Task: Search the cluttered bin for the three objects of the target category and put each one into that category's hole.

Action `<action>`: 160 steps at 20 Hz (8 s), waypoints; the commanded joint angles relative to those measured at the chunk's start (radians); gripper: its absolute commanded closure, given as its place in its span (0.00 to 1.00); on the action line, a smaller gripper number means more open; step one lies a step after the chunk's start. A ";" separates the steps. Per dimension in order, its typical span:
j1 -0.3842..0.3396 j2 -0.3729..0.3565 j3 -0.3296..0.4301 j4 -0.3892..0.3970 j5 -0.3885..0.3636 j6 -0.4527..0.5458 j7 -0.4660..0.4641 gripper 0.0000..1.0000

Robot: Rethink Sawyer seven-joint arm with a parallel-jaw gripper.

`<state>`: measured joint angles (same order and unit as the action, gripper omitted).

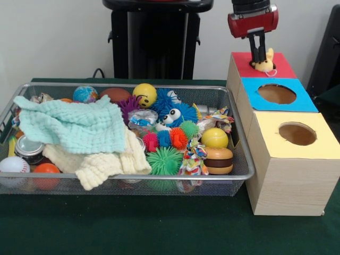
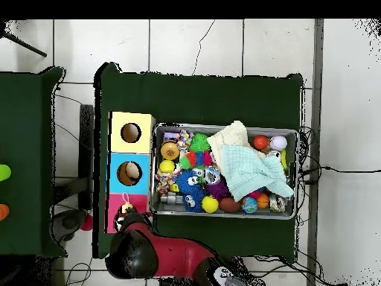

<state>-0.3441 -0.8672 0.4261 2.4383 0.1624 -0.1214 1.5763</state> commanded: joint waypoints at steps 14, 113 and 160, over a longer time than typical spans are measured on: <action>0.117 0.035 -0.173 -0.139 -0.061 -0.034 0.101 1.00; 0.165 0.225 -0.245 -0.197 -0.156 -0.258 0.193 1.00; 0.224 -0.017 -0.355 -0.306 -0.130 0.336 0.131 1.00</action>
<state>-0.0141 -0.8462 0.0412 2.2525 -0.0562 -0.0705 1.5763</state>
